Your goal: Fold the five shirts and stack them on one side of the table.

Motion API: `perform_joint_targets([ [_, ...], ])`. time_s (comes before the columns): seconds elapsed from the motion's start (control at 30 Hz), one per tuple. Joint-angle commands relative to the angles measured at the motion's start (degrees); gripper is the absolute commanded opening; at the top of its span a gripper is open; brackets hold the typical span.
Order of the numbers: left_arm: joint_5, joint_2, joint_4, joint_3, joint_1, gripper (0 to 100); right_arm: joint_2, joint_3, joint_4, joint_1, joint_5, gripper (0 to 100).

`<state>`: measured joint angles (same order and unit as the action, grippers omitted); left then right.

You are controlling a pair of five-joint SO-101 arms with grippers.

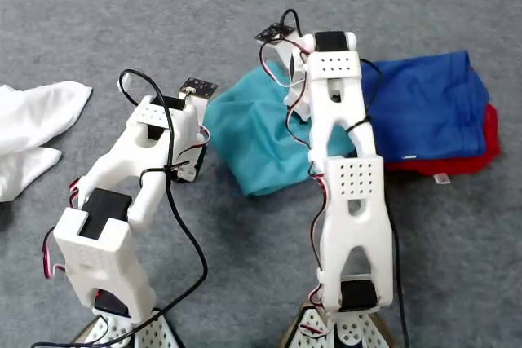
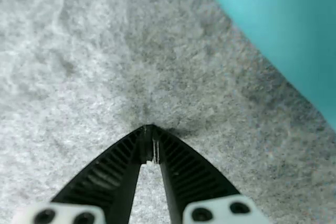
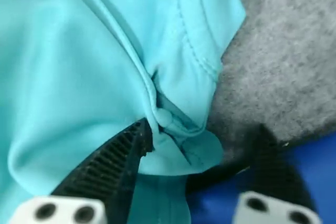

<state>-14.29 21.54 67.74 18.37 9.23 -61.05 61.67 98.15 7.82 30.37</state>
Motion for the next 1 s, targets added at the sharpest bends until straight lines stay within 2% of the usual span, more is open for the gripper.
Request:
perform_joint_targets([
  [0.0,0.18,1.1,0.44,6.07,-0.53,2,1.01,3.12,0.26,-0.57,0.0,6.1],
  [0.03,0.18,1.1,0.44,6.07,-0.53,2,1.01,4.26,0.26,-0.66,0.35,0.3],
  [0.13,0.18,1.1,0.44,6.07,-0.53,2,1.19,8.75,0.97,-0.84,-1.32,4.4],
  [0.57,0.18,1.1,0.44,6.07,-0.53,2,0.75,20.26,2.64,3.82,-2.81,2.4],
  [0.63,0.18,1.1,0.44,6.07,-0.53,2,0.31,20.26,2.29,3.21,-3.08,7.2],
  [0.77,0.18,1.1,0.44,6.07,-0.53,2,-0.22,20.79,2.37,0.13,-2.9,33.9],
  [0.83,0.18,1.1,0.44,6.07,-0.53,2,-0.22,20.44,3.34,-1.27,-2.81,42.9],
  [0.97,0.18,1.1,0.44,6.07,-0.53,2,-0.66,19.65,3.87,-2.77,-1.32,40.6],
])
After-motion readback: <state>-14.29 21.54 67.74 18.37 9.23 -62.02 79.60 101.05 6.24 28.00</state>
